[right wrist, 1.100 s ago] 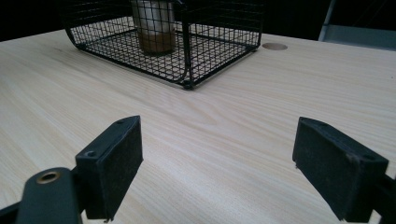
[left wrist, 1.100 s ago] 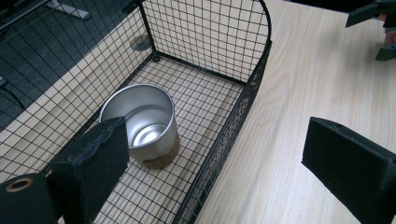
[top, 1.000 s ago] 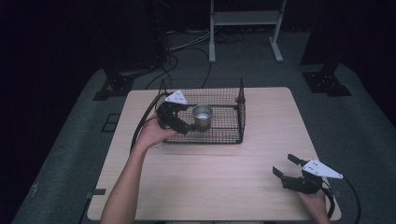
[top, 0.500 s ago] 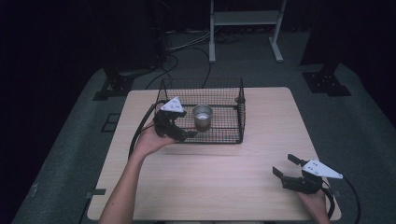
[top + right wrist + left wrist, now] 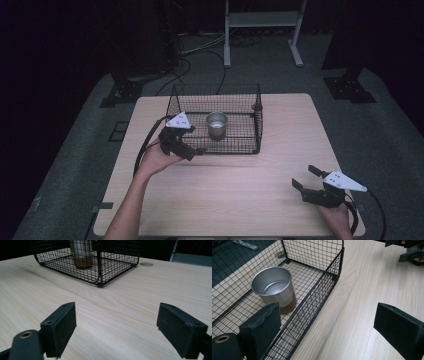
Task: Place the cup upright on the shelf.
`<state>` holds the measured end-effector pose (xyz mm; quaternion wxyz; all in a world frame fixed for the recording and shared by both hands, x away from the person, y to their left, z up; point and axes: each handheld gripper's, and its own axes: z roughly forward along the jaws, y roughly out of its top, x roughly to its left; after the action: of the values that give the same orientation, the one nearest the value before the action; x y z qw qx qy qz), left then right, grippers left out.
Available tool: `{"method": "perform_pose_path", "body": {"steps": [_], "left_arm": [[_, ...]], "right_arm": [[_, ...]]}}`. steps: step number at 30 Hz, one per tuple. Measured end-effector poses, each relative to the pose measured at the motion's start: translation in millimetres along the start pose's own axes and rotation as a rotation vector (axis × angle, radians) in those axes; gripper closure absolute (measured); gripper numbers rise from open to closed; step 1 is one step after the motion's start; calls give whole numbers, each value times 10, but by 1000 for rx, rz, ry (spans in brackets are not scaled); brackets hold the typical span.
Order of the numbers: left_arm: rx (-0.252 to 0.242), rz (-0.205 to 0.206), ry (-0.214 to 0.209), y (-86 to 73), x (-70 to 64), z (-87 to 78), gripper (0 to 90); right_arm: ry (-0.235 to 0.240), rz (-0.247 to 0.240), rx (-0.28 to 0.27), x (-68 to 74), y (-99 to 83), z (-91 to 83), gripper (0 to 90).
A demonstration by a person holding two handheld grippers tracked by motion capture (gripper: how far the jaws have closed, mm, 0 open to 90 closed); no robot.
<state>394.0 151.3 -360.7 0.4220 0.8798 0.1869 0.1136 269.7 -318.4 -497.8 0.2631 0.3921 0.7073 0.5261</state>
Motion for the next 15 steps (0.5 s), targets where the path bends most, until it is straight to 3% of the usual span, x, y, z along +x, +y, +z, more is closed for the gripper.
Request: {"method": "perform_pose_path", "body": {"steps": [15], "left_arm": [[-29, 4, -8, -163, -163, -76, 62]], "right_arm": [[-2, -5, 2, 11, 1, 2, 152]]}}
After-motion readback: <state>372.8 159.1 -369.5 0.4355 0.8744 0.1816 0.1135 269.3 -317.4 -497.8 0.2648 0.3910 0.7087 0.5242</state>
